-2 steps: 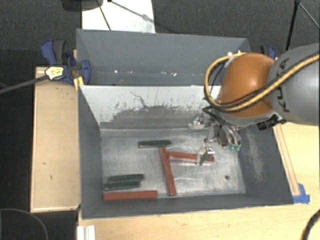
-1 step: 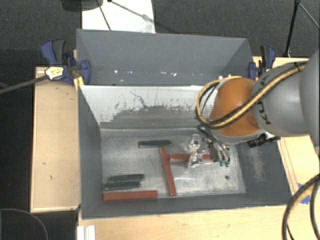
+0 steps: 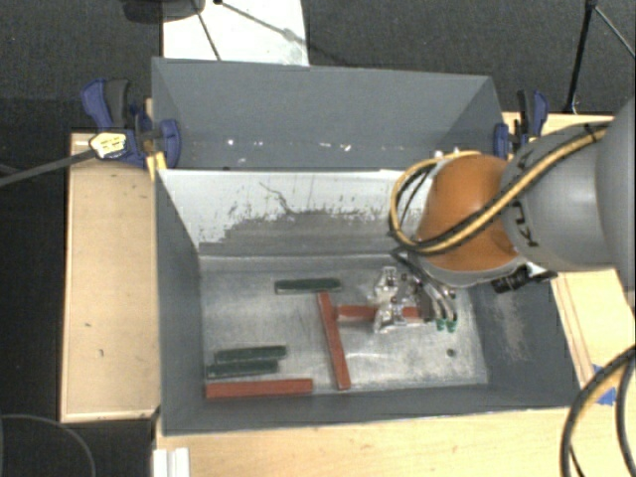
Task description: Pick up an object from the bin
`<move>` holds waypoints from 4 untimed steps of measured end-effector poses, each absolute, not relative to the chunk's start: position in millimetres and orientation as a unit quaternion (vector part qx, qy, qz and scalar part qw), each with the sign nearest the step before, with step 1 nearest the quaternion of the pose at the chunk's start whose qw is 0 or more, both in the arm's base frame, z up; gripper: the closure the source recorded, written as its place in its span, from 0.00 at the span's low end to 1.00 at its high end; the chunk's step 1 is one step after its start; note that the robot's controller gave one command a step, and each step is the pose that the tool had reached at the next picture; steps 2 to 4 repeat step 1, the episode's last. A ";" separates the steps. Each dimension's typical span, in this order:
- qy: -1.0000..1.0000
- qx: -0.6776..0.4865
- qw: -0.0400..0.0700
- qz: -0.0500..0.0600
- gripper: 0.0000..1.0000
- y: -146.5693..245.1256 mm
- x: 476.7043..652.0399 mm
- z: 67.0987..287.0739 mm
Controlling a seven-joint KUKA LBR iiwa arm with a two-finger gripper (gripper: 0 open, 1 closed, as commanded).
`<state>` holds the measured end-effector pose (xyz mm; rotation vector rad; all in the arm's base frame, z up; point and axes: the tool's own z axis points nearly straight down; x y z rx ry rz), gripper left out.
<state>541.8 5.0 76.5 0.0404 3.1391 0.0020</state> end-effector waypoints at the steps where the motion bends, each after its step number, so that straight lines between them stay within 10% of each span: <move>1: 1.000 0.023 0.001 0.000 1.00 1.3 532.0 215.6; 4: 1.000 0.023 0.001 0.000 1.00 1.3 532.0 215.6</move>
Offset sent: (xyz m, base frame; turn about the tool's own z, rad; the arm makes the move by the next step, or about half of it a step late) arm 0.0000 0.0000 0.0000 0.0000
